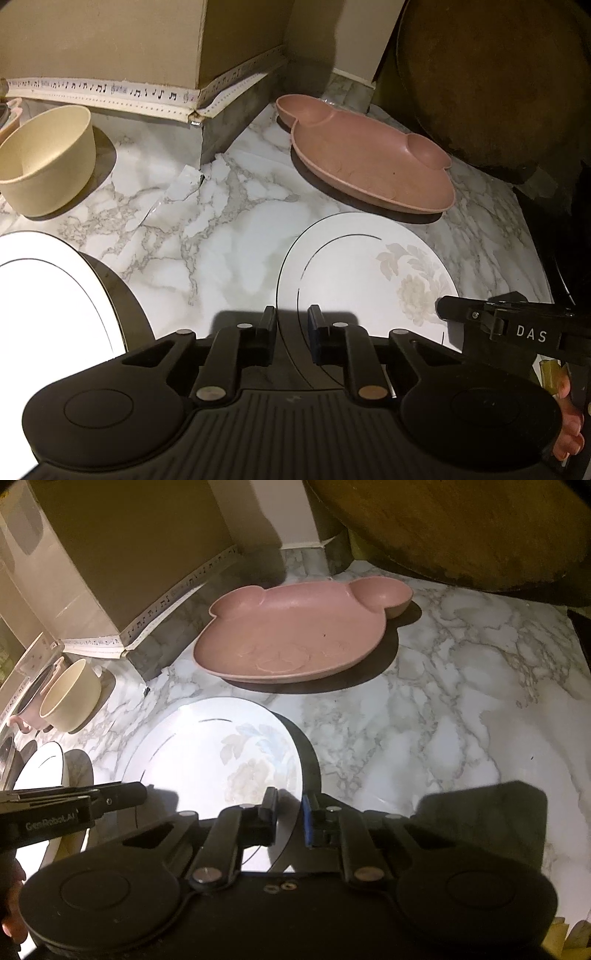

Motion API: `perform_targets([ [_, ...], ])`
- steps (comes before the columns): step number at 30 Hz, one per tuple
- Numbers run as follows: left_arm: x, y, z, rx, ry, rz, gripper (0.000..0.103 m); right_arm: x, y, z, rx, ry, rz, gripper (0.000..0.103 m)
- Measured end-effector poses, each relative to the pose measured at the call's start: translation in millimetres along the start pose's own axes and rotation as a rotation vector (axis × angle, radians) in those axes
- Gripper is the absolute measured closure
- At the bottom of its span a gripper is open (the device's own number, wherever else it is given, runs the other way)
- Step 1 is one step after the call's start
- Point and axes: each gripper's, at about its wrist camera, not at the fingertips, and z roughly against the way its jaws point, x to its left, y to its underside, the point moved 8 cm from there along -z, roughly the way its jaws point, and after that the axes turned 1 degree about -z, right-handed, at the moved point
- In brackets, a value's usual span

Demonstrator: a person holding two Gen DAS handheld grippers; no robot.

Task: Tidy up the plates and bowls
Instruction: 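Lift the floral plate with both grippers and lower it onto the large white plate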

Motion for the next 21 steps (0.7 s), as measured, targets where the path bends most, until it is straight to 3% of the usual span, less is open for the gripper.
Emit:
perform_targets([
  [8,3.2,-0.6,10.4,-0.008,-0.004,0.008,0.087,10.6,-5.8,11.7,-0.023,0.013,0.031,0.09],
  [21,31.4,-6.0,43.3,-0.031,-0.06,0.061,0.086,49.3,-17.0,18.0,-0.017,-0.047,0.074,0.092],
])
